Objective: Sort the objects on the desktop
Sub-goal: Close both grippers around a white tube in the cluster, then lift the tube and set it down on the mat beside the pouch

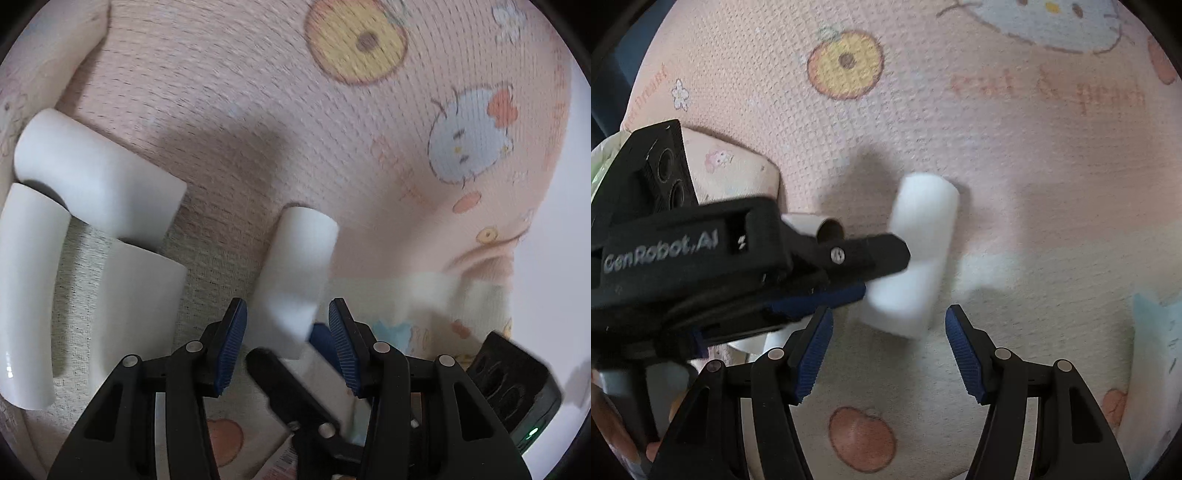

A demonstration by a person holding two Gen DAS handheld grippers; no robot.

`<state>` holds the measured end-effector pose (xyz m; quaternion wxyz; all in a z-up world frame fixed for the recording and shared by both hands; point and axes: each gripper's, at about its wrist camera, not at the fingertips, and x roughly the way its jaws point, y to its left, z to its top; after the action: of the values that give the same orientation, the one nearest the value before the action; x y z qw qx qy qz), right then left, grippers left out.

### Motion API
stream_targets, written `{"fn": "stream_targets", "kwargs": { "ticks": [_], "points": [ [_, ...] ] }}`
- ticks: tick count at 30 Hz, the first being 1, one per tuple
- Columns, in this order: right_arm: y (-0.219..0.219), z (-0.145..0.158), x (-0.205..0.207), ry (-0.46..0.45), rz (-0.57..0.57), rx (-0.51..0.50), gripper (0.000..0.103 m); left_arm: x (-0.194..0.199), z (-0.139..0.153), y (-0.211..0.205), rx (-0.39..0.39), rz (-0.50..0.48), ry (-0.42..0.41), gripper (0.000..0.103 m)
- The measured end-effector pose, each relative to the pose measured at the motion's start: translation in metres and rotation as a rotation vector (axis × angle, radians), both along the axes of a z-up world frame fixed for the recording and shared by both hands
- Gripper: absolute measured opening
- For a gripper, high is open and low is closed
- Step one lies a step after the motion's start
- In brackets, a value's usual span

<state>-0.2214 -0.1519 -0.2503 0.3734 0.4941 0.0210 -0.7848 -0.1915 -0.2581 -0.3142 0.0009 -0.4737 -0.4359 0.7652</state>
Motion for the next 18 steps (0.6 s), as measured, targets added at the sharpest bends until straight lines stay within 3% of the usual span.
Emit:
{"fn": "stream_targets", "kwargs": {
  "ticks": [3,8,11,18],
  "points": [
    [0.007,-0.001,-0.004,-0.008,-0.027,-0.006,0.059,-0.004,0.001,0.008,-0.034,-0.024,-0.001,0.051],
    [0.014,-0.017,-0.012,-0.092,-0.062,0.028,0.045,-0.003,-0.001,0.013,-0.033,-0.055,0.006,0.05],
    [0.01,-0.026,-0.022,-0.153,-0.068,0.02,0.043,-0.003,-0.002,0.016,-0.031,-0.066,-0.003,0.044],
    [0.01,-0.017,-0.007,-0.096,-0.025,0.058,0.043,-0.004,-0.008,0.016,0.042,-0.06,-0.004,0.042]
  ]
}}
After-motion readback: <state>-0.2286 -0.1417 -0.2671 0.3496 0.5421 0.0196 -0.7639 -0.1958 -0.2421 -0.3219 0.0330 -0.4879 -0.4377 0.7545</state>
